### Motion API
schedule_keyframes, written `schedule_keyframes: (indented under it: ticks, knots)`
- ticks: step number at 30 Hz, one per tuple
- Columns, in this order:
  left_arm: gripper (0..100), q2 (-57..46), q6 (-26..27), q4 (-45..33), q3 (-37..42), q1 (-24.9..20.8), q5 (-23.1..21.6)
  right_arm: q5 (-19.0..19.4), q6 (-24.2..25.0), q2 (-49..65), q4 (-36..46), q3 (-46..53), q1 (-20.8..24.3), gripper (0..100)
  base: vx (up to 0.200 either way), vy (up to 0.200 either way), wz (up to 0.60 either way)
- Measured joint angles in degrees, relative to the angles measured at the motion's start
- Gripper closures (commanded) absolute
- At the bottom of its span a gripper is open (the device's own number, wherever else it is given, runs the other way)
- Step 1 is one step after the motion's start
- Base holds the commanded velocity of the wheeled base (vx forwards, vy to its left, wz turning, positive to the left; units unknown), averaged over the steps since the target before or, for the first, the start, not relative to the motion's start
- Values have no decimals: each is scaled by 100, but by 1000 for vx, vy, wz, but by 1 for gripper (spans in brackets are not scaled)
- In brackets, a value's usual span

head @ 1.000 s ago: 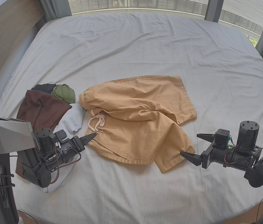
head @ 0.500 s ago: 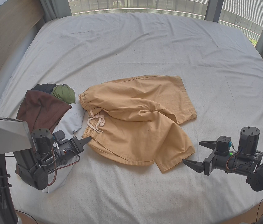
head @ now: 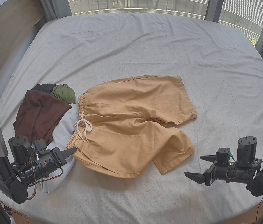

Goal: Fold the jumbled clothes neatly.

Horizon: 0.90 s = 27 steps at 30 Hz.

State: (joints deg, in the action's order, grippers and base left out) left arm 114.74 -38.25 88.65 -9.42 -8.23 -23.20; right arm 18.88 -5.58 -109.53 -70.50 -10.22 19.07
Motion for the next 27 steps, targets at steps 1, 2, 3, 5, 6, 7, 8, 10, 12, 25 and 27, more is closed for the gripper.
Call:
schedule_keyframes:
  ticks: [1, 2, 3, 5, 6, 7, 8, 10, 12, 25, 27]
  knots:
    - [100, -51, 11, -2, 59, 16, 2, 2, 110, -59, -22, 35, 20, 0, 0, 0, 0]
    - [100, -101, 24, 2, 102, 43, 2, 7, 268, -130, -67, 71, 50, 0, 0, 0, 0]
    - [100, -140, 44, 4, 135, 68, 2, 11, 433, -204, -135, 101, 89, 0, 0, 0, 0]
    - [100, -193, 68, 4, 171, 110, 5, 18, 768, -347, -316, 146, 185, 0, 0, 0, 0]
    - [100, -212, 78, 4, 177, 123, 5, 18, 1009, -430, -483, 160, 246, 0, 0, 0, 0]
    - [100, -233, 87, 6, 185, 140, 7, 16, 1280, -522, -699, 171, 319, 0, 0, 0, 0]
    - [100, -244, 95, 6, 193, 149, 7, 13, 1493, -607, -914, 179, 386, 0, 0, 0, 0]
    - [100, -265, 106, 9, 196, 171, 7, 7, 1880, -841, -1340, 184, 551, 0, 0, 0, 0]
    - [100, -278, 112, 9, 194, 184, 10, 0, 2153, -1101, -1538, 176, 701, 0, 0, 0, 0]
    - [100, -297, 130, 9, 130, 215, 18, -405, 2498, -2139, -1780, -624, 1051, 0, 0, 0, 0]
    - [100, -296, 130, 9, 119, 217, 16, -416, 2495, -2211, -1782, -706, 1048, 0, 0, 0, 0]
